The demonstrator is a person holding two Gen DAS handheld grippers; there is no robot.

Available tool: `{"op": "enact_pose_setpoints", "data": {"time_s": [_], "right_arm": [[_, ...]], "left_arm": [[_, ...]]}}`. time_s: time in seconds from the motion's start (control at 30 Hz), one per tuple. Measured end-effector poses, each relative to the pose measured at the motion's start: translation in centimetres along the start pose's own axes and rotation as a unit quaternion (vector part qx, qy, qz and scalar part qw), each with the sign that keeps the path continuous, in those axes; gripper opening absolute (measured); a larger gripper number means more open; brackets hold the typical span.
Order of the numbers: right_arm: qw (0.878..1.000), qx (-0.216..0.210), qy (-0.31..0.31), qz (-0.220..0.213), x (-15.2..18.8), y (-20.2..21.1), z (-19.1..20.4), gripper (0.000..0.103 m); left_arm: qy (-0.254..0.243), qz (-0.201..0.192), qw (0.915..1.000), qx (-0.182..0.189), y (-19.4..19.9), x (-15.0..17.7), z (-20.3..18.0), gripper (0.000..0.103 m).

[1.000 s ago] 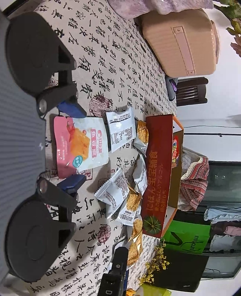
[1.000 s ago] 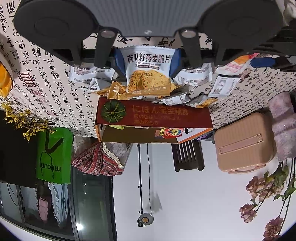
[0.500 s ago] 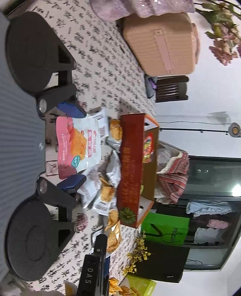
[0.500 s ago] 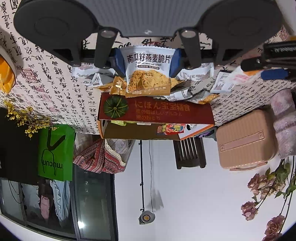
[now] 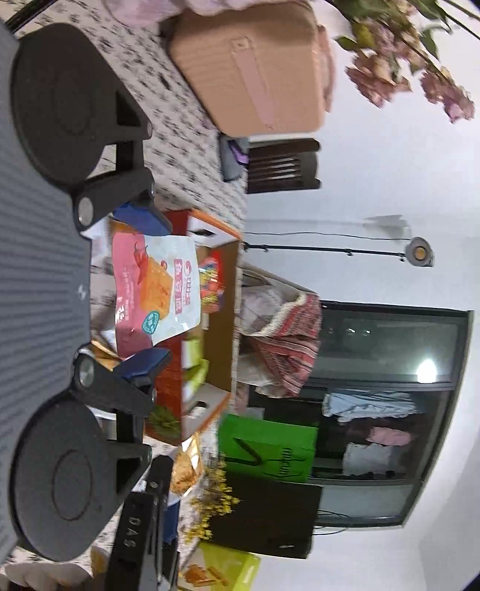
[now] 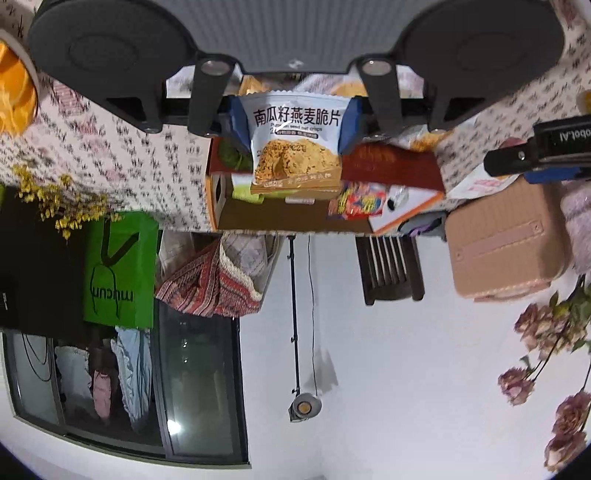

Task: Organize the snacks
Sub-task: 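Carry the pink packet and cracker packet into the orange box and release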

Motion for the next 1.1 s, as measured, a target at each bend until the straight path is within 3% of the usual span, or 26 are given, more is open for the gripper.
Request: {"op": "enact_pose_setpoints", "data": {"time_s": [0.27, 0.53, 0.77, 0.9, 1.1], "right_arm": [[1.000, 0.011, -0.014, -0.023, -5.4, -3.6, -0.8, 0.050], [0.999, 0.030, -0.032, 0.004, -8.9, -10.5, -2.6, 0.050], [0.998, 0.024, -0.051, 0.022, -8.0, -16.2, -3.7, 0.050], [0.998, -0.015, -0.062, 0.000, -6.8, -17.1, -4.0, 0.050], [0.998, -0.007, -0.062, 0.011, -5.8, -18.2, -4.2, 0.050]], "left_arm": [[0.004, -0.029, 0.9994, 0.015, -3.6, -4.9, -1.5, 0.068], [0.028, -0.013, 0.9994, 0.019, -9.6, -7.9, -1.7, 0.068], [0.041, 0.006, 0.9991, -0.003, -15.7, -7.7, -0.7, 0.068], [0.048, 0.008, 0.9988, -0.010, -18.4, -6.6, 0.6, 0.068], [0.048, 0.023, 0.9985, -0.012, -19.7, -5.2, 1.8, 0.069]]}}
Point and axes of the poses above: each gripper's, at about its wrist camera, not at the fingertips, and y roughly against the way its jaws point, z to its left, x to its underside, the point moved 10 cm from there along -y, roughly the way its jaws point, and after that the axes turned 3 degrees about z, right-handed, at the moved point
